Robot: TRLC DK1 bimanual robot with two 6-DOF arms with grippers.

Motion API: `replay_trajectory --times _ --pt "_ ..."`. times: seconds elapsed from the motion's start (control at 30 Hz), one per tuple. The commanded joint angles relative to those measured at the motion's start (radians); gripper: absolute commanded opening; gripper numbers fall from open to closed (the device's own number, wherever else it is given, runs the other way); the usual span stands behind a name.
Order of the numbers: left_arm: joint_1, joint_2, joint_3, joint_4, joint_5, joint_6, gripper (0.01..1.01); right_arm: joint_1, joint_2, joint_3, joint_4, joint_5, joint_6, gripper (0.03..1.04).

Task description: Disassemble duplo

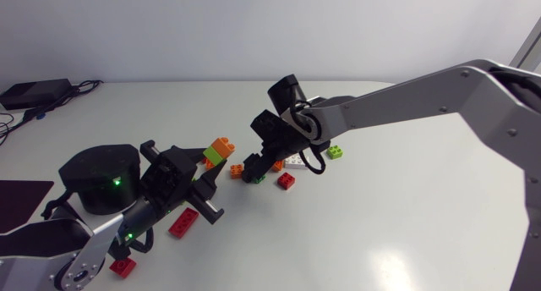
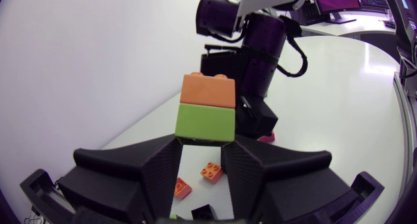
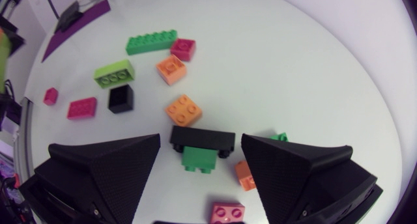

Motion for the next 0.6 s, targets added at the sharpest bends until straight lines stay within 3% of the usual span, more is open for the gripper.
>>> replay_trajectory --times 0.0,0.33,0.57 --pt "0.014 0.004 -0.017 0.014 0.002 0.001 0.251 -0.024 -0.095 -0.047 0.035 -0.091 0.053 1.0" --pt "0.036 0.006 -0.008 0.013 0.004 -0.005 0.251 -0.173 -0.057 -0.036 0.109 -0.707 0.258 1.0" --pt "0.03 0.01 -0.008 0.005 0.01 -0.003 0.249 -0.155 -0.048 -0.035 0.11 -0.916 0.268 1.0"
